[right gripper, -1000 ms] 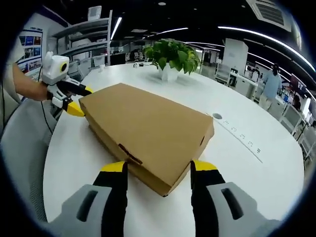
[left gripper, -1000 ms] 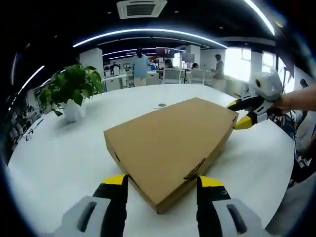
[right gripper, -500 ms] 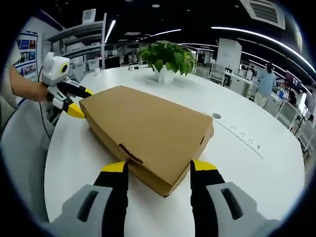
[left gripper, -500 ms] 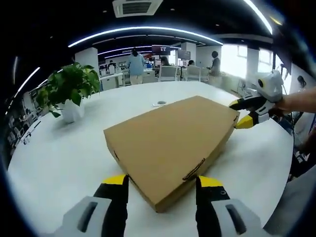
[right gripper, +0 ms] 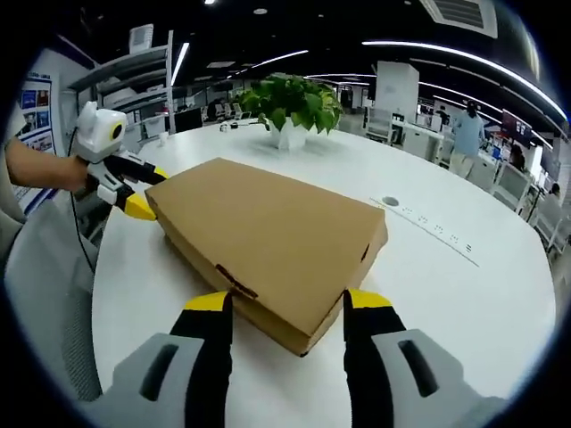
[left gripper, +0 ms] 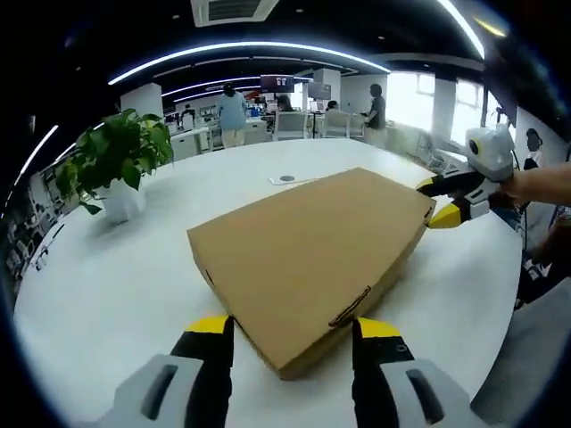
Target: Operate the shoe box by opening the lid, removing the specified soft item, and placing it in the target area until the item is outside and the box remains undamaged.
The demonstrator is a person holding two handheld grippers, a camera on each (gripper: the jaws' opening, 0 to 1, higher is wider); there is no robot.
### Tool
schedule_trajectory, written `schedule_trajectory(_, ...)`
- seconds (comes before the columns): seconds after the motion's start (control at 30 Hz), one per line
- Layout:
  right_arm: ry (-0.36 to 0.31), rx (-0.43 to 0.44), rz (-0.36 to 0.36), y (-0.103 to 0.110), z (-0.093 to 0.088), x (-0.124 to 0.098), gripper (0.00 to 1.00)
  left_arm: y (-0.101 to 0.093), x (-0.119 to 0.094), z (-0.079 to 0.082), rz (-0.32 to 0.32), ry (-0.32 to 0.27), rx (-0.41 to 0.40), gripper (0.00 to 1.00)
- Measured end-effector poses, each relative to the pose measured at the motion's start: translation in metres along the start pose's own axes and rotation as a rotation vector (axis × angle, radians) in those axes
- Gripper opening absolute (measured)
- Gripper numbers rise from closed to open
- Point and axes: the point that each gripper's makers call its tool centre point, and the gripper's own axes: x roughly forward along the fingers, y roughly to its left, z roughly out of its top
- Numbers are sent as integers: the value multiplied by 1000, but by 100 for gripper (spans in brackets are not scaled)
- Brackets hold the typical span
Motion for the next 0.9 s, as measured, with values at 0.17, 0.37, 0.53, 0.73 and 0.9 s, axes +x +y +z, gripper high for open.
schedule_trajectory(0.17, -5, 27, -21, 13, 0, 0, 45, 6, -5, -5, -19, 20, 17, 51)
schedule_trajectory(0.37, -7, 51, -34, 23, 1, 0, 45, 12, -11, -9, -35, 35, 29, 50)
schedule_trajectory(0.53, -11, 74, -41, 33, 1, -1, 44, 17, -15, -11, -58, 51, 44, 50)
schedule_trajectory(0.73, -20, 99, -54, 49, 1, -2, 43, 25, -20, -15, -89, 68, 66, 50)
schedule_trajectory(0.9, -21, 114, -67, 62, 1, -2, 42, 31, -25, -20, -114, 85, 85, 50)
